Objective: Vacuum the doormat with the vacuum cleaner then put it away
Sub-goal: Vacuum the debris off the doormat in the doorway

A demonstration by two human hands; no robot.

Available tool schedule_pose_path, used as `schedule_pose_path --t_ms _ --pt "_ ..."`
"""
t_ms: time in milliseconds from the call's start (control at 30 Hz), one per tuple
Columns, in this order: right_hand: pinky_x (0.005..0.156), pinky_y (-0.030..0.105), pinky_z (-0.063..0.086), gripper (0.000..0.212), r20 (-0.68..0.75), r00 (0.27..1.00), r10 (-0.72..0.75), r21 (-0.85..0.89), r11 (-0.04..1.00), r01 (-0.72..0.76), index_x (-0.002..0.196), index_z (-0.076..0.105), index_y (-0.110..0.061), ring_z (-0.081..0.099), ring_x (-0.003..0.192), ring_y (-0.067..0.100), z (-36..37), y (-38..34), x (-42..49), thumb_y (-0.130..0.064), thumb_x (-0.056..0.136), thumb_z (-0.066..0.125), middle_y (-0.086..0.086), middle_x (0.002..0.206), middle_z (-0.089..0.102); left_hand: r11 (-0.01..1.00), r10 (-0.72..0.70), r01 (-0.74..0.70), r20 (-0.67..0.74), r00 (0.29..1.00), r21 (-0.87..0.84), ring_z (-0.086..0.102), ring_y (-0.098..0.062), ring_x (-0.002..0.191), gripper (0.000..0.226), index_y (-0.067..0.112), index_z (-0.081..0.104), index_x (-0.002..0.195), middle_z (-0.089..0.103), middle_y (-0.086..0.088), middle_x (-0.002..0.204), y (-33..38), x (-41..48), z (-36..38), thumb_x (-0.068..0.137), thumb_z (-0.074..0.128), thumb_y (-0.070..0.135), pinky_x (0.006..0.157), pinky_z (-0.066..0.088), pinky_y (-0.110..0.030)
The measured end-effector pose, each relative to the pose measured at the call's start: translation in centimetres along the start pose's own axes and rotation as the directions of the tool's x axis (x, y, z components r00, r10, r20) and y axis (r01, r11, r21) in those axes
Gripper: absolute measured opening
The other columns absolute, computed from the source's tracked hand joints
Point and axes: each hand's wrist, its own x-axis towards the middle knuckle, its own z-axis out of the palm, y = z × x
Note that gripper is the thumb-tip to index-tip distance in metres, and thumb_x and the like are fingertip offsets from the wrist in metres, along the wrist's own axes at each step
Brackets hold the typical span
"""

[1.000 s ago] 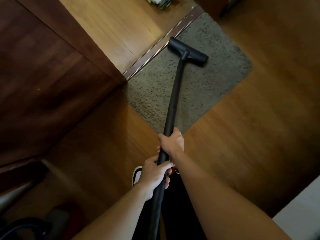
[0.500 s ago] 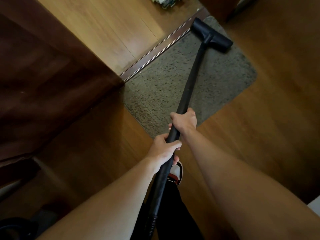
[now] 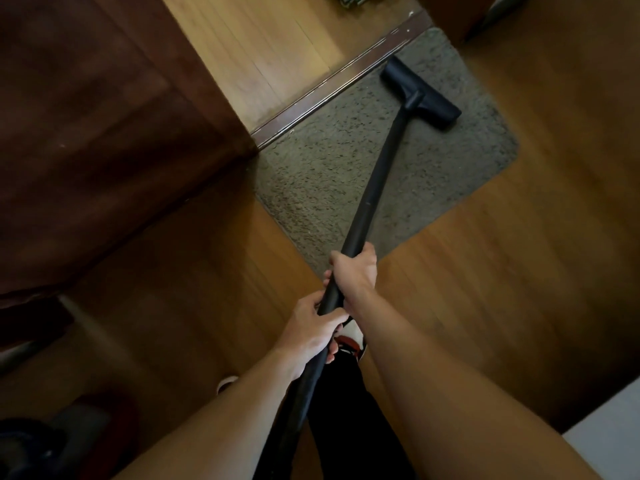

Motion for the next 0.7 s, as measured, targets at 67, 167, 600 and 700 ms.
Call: schedule_pose_path --t_ms 67,167,600,700 --pt "0.047 0.029 0.052 0.033 0.012 1.000 -0.007 0.002 1.000 0.007 0.117 0.046 -0.014 0.057 0.045 0.018 1.0 1.3 -1.2 -0.006 0.090 0.063 0.012 0.075 0.059 1.000 0.014 -0.014 -0.017 1.000 -0.013 0.047 -0.020 0.045 0.018 0.003 0.063 0.103 0.055 -0.011 0.072 -1.5 -0.8 -1.1 0.092 0.067 0.016 0.043 0.042 -0.027" --pt "0.048 0.031 0.052 0.036 0.072 0.997 -0.018 0.004 1.000 0.018 0.118 0.046 -0.016 0.055 0.044 0.017 3.0 3.5 -3.3 -0.004 0.089 0.064 0.014 0.078 0.058 0.999 0.006 -0.009 -0.052 0.999 -0.052 0.046 -0.020 0.043 0.018 -0.001 0.061 0.101 0.054 -0.010 0.069 -4.0 -2.0 -2.9 0.090 0.066 0.013 0.043 0.041 -0.027" --pt "0.044 0.030 0.052 0.037 0.213 0.965 -0.151 0.060 0.988 0.141 0.121 0.045 -0.011 0.054 0.045 0.016 9.7 12.5 -7.7 0.003 0.091 0.061 0.011 0.066 0.054 0.998 0.064 -0.066 -0.119 0.991 -0.013 0.053 -0.016 0.043 0.008 0.016 0.065 0.094 0.061 -0.004 0.067 -13.6 -2.1 -10.9 0.087 0.067 0.012 0.045 0.046 -0.028" --pt "0.043 0.030 0.051 0.036 0.202 0.967 -0.157 0.073 0.987 0.145 0.120 0.046 -0.009 0.054 0.043 0.016 9.5 13.6 -7.4 0.005 0.090 0.061 0.010 0.061 0.053 0.998 0.066 -0.067 -0.122 0.990 -0.004 0.052 -0.017 0.042 0.008 0.015 0.064 0.093 0.061 -0.005 0.066 -14.5 -1.9 -10.8 0.087 0.067 0.011 0.043 0.045 -0.028"
